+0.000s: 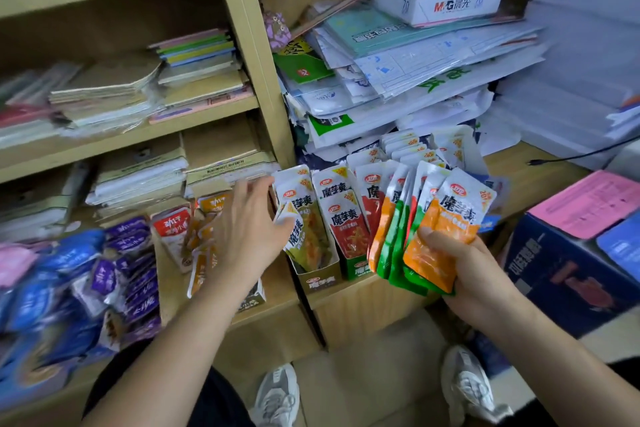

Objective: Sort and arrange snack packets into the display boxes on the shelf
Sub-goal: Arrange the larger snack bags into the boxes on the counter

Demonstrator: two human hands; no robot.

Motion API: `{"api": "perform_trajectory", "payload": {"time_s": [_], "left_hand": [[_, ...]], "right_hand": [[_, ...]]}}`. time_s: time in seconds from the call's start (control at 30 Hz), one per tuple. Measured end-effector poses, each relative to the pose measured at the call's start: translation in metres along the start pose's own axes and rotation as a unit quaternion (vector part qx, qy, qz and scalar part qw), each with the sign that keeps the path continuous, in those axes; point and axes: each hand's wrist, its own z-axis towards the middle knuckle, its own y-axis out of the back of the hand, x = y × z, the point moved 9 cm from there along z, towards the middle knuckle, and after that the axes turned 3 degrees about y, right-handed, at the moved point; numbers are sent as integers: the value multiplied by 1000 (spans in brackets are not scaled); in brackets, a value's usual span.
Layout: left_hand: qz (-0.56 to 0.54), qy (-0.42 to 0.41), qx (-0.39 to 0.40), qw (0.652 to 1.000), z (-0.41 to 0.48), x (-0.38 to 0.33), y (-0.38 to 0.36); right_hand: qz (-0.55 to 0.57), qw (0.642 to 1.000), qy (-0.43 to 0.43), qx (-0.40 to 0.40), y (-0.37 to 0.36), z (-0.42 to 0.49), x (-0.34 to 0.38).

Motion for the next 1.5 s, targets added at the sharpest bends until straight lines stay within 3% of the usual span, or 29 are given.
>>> {"api": "perform_trajectory", "payload": {"time_s": [0.07,0.1,0.17,0.23,0.3,0.4,0.63,0.83,0.97,1.0,1.07,1.17,1.27,1.4,1.5], "left_hand": [[-78,-63,-102,990,-16,-23,26],[-164,-73,-85,980,-22,-29,24],[-341,-29,90,935,-33,-45,-5],[-466,34,256,846,-54,-64,-38],[-509,26,300,806,-67,-78,-54],[-524,11,252,814,-66,-76,-61],[-577,76,250,774,-70,-75,-79],[-546,75,303,777,-97,-88,-102],[-519,73,387,758,-118,-111,-116],[-505,59,401,762,-120,-117,-118],[-456,-1,376,807,-110,-130,-117],[-376,-98,209,897,-69,-149,-95],[-258,-194,70,944,-30,-179,-81],[-52,-247,49,966,5,-204,-109],[-119,-304,19,945,6,-211,-114]], "right_hand": [[17,999,-13,33,-6,0,-4],[23,998,-19,47,-8,1,-5],[30,997,-28,66,-14,3,-8],[28,996,-33,79,-19,3,-12],[21,995,-36,94,-25,2,-17],[10,996,-25,88,-30,-1,-22],[15,997,-72,-11,-3,-20,-33],[59,988,-136,-46,28,-48,-54],[54,987,-138,-55,52,-64,-50],[52,988,-131,-62,58,-65,-46],[57,990,-102,-81,71,-64,-34],[50,990,-36,-126,92,-56,-10],[45,984,12,-172,112,-47,10],[50,976,44,-205,128,-37,20],[41,973,58,-221,137,-31,25]]}}
